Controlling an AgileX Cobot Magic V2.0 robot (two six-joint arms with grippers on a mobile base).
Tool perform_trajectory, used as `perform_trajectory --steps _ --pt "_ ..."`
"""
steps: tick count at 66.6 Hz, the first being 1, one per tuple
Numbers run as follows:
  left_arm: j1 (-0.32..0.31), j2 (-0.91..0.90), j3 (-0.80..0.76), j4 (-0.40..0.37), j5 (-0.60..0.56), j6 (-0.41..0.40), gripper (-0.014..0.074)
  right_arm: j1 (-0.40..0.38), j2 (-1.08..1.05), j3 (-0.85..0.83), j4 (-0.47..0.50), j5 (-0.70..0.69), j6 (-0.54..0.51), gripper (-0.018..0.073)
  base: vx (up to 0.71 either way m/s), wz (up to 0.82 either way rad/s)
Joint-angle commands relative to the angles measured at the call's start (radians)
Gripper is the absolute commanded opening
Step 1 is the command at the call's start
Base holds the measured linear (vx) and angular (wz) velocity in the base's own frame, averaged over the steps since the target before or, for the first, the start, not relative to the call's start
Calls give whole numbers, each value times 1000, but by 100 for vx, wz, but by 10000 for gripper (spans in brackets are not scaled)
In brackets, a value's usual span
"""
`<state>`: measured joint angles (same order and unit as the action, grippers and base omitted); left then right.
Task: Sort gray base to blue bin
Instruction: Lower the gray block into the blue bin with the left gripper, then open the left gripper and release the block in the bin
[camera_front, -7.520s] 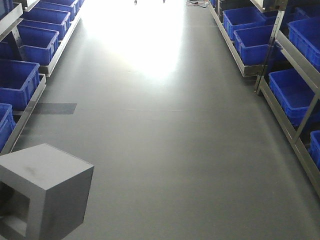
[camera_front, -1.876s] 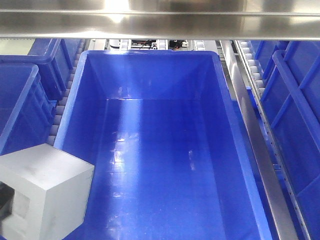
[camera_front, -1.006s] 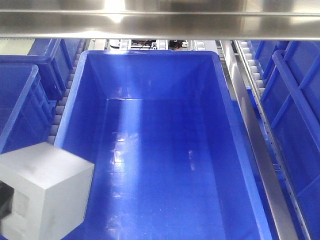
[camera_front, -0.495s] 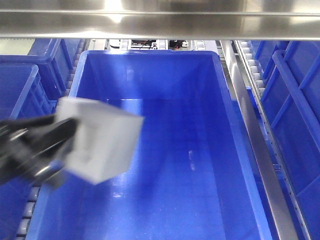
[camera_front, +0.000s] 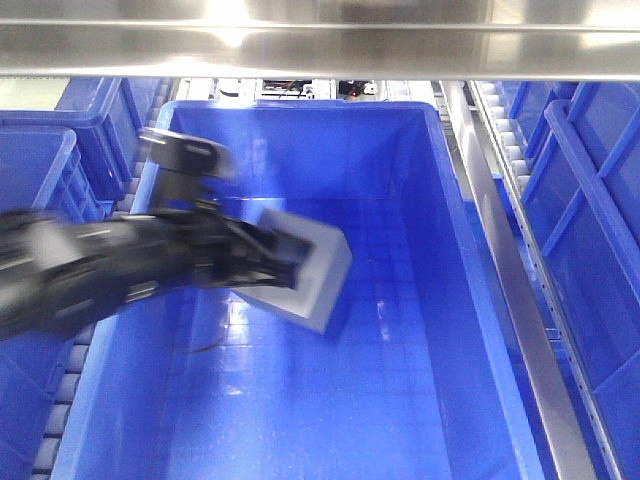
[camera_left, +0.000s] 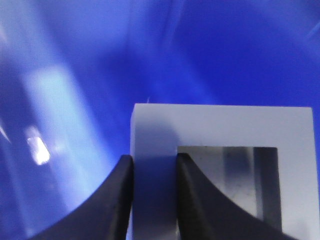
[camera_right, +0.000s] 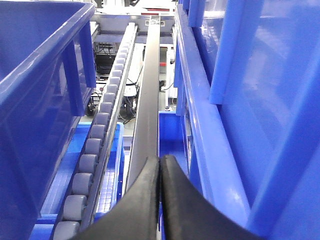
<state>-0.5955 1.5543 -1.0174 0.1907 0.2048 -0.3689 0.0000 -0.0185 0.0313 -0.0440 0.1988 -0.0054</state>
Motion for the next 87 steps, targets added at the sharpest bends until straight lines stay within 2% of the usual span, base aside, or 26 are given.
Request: perform_trajectory --steps 1,12,23,31,40,49,60,66,87 --pt "-6 21 -81 -12 -41 -15 11 -5 -8 6 -8 -74 -7 -5 0 0" --pt "-6 105 -116 -12 -3 -15 34 -5 -8 6 -8 -74 -7 -5 0 0" --pt "-6 171 -147 -12 53 -15 105 -5 -8 6 -8 -73 -7 -5 0 0" --pt "-6 171 -155 -16 64 -15 195 -5 -8 6 -8 -73 -7 -5 0 0" --pt "-6 159 -153 -11 70 -11 337 -5 -8 6 -8 -73 -7 -5 0 0" --pt "-9 117 -153 -10 76 22 419 -5 -8 6 -8 -73 -7 -5 0 0" --pt "-44 31 -142 -10 90 92 429 -5 -8 6 -8 -73 -7 -5 0 0" --pt "-63 -23 -102 -10 57 98 429 -5 -8 6 -8 -73 -7 -5 0 0" --pt "-87 -309 186 -10 -96 98 429 -5 -8 6 -8 -72 -7 -5 0 0"
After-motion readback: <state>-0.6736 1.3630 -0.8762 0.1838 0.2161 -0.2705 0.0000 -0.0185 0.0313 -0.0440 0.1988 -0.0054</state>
